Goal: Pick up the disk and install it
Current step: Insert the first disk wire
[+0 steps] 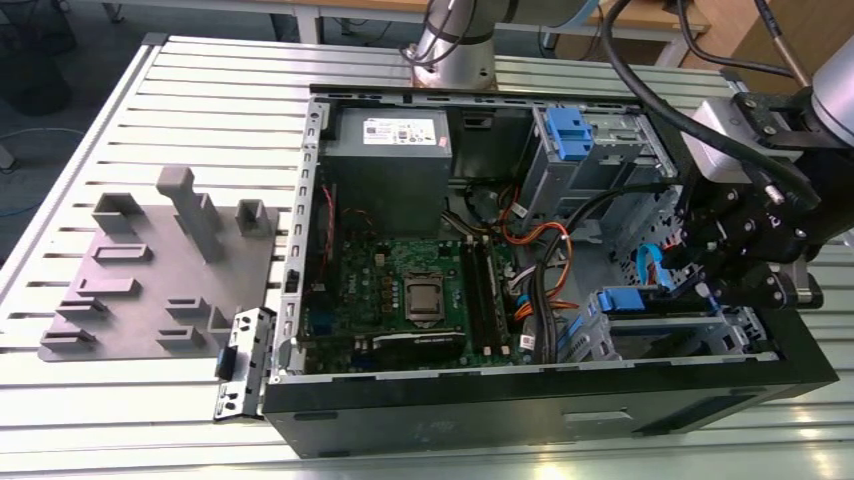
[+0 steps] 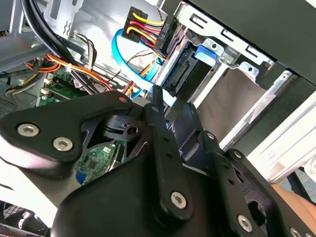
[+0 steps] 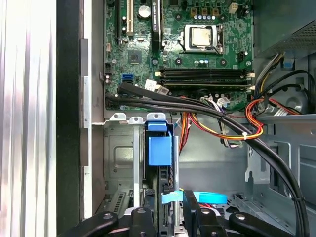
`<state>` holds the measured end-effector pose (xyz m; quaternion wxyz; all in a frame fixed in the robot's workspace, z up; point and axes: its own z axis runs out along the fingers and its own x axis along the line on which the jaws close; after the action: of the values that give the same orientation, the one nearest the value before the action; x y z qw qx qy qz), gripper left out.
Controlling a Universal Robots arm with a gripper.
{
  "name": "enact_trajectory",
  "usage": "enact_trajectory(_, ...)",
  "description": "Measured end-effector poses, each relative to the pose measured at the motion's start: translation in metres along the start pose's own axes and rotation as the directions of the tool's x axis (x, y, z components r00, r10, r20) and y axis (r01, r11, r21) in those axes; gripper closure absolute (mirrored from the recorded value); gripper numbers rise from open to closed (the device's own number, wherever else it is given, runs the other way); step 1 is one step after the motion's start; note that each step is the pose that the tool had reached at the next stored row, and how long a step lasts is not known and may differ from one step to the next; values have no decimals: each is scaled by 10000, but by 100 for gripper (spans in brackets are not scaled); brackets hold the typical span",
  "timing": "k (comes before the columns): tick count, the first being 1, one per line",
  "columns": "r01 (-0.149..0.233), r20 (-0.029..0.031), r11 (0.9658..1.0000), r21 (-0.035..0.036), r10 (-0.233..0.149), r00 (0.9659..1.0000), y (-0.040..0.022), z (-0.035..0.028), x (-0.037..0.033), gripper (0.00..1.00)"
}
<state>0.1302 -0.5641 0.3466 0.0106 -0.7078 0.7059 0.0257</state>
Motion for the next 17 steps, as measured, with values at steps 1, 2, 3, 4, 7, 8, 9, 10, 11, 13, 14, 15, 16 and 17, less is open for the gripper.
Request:
enact_trajectory(1, 0, 0, 10000, 0, 0, 10000, 0, 0, 0, 64)
enact_trajectory(2, 0, -2, 10000, 0, 0, 10000, 0, -1, 0, 64)
enact_trajectory(3, 1, -4, 10000, 0, -1, 10000, -1, -2, 0, 64)
enact_trajectory(4, 0, -5, 10000, 0, 0, 10000, -5, -3, 0, 64)
enact_trajectory(7, 0, -4, 10000, -1, 0, 10000, -32, -3, 0, 64)
enact_trajectory(8, 0, -4, 10000, 0, 0, 10000, -40, -3, 0, 64)
enact_trajectory(9, 0, -4, 10000, 0, 0, 10000, -45, -3, -1, 64)
enact_trajectory(10, 0, -4, 10000, 0, 0, 10000, -45, -3, -1, 64)
enact_trajectory(11, -1, -3, 10000, 0, 1, 10000, -45, -3, -1, 64)
enact_trajectory(13, -1, -3, 10000, 0, 1, 10000, -46, -6, 0, 64)
enact_trajectory(14, -1, -5, 10000, 0, 1, 10000, -46, -16, 0, 64)
enact_trajectory(15, 0, -4, 10000, 0, 0, 10000, -46, -29, -1, 64)
enact_trajectory(16, 0, -2, 10000, 0, 0, 10000, -45, -36, -2, 64)
enact_trajectory(17, 0, -1, 10000, 0, 0, 10000, -45, -36, -2, 64)
